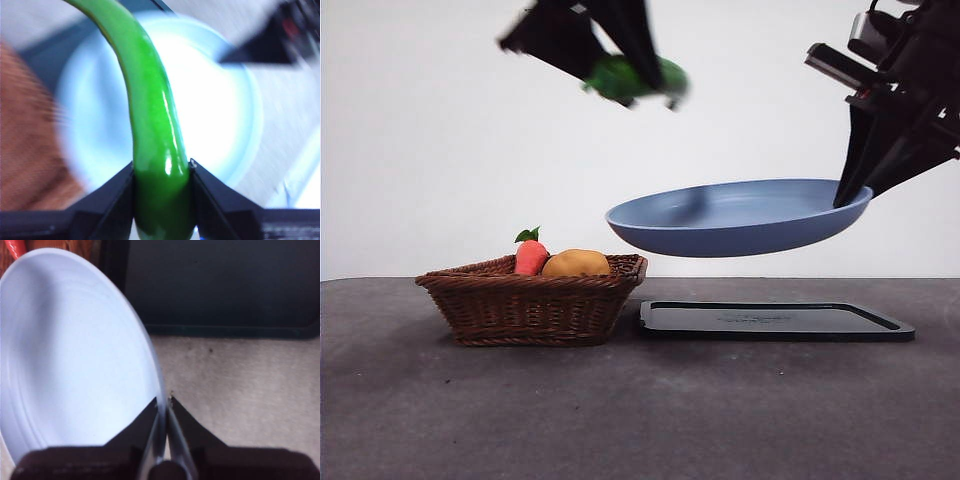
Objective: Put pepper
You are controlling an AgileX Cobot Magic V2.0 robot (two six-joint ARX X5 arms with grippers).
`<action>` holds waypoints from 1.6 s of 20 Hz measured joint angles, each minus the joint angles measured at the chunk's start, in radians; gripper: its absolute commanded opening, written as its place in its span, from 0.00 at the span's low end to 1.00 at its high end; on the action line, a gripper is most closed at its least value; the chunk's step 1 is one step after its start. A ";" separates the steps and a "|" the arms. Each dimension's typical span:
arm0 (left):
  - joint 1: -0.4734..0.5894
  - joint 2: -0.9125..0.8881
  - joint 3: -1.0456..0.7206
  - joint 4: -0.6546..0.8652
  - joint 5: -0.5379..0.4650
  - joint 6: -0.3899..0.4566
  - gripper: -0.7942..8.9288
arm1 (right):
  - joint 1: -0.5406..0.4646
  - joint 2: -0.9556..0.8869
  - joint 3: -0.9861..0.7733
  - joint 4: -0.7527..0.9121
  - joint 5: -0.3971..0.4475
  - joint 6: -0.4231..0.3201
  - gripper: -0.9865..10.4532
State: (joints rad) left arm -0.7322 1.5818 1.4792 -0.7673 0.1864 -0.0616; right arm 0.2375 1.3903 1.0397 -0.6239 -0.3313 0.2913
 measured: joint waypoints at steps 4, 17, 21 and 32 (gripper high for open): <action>-0.074 0.097 0.000 0.041 0.000 0.031 0.21 | 0.000 0.000 0.000 0.001 -0.006 0.018 0.09; -0.082 0.209 -0.001 0.092 -0.090 0.114 0.31 | -0.001 0.000 0.000 -0.051 -0.074 0.053 0.09; -0.082 0.209 -0.001 0.090 -0.087 0.114 0.31 | -0.001 0.000 0.000 -0.051 -0.074 0.053 0.09; -0.082 0.016 -0.001 0.053 -0.087 0.114 0.34 | -0.018 0.000 0.000 -0.047 -0.077 0.088 0.09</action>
State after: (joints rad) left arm -0.8146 1.5974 1.4780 -0.7143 0.0998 0.0528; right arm 0.2192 1.3903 1.0397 -0.6704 -0.4088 0.3790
